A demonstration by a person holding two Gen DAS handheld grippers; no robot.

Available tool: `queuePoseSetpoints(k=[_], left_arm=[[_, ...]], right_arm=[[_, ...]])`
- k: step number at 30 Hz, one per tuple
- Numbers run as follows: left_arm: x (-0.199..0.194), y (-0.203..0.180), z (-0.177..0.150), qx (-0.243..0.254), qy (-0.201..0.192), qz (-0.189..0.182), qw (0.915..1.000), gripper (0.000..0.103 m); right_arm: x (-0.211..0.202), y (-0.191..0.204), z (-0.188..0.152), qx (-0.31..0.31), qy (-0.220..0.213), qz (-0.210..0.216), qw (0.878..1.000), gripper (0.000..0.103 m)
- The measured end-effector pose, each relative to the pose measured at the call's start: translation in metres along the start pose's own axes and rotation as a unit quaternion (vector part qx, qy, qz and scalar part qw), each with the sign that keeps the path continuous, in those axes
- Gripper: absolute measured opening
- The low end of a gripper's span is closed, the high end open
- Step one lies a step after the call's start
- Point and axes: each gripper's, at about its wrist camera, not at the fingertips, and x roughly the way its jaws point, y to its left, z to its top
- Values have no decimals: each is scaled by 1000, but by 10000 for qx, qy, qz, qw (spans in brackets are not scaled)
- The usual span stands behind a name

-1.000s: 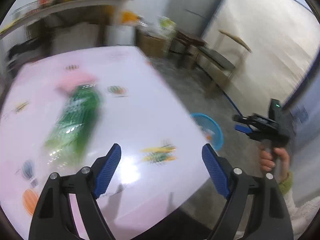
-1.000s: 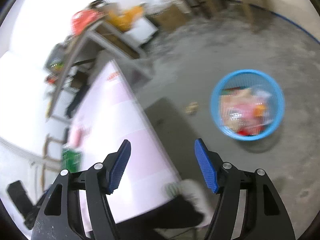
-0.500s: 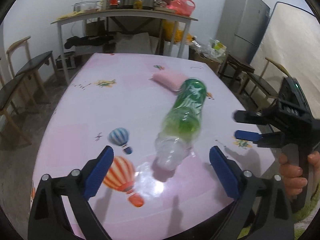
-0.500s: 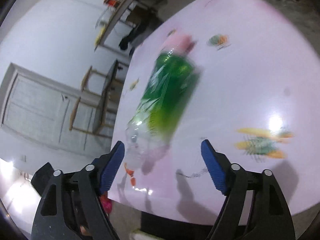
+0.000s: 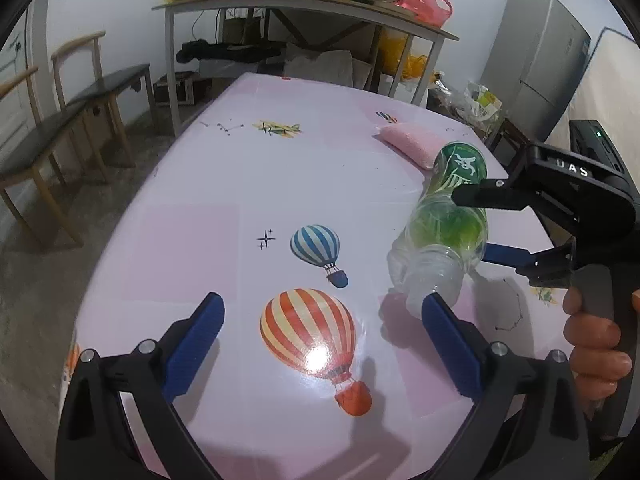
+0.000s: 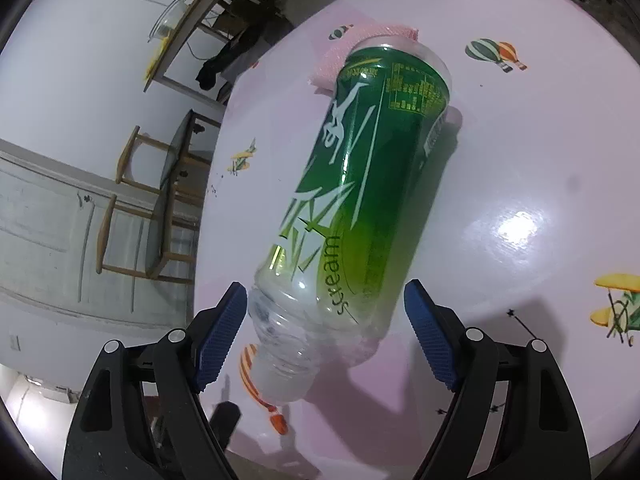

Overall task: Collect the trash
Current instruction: 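Grasp the green plastic bottle around its body with the right tool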

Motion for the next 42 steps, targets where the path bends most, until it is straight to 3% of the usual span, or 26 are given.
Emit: queuePoseSetpoints(k=[6, 9, 12, 17, 22, 28, 32, 42], left_arm=[[1, 9, -4, -242, -17, -226, 9994, 97], [-1, 9, -6, -286, -8, 4, 9996, 97], [-1, 10, -5, -248, -1, 280, 9993, 97], [2, 12, -5, -350, 81, 304, 9989, 97], [13, 8, 0, -242, 309, 343, 9986, 97], [32, -17, 3, 308, 609, 325, 9971, 97], [49, -34, 4, 546, 800, 199, 9951, 97], [66, -52, 2, 921, 772, 531, 9913, 98]], right_arm=[[11, -1, 1, 177, 96, -7, 9998, 77], [15, 1, 3, 216, 55, -40, 9997, 77], [14, -2, 0, 190, 72, 56, 9998, 68], [-4, -17, -2, 111, 168, 129, 9997, 65], [-37, -33, -3, -580, 251, -380, 9973, 65], [-75, -48, -9, -1603, 113, -1391, 9772, 65], [-84, -57, -11, -1755, -111, -1816, 9675, 66], [-89, -76, -17, -1616, -346, -1606, 9731, 75]])
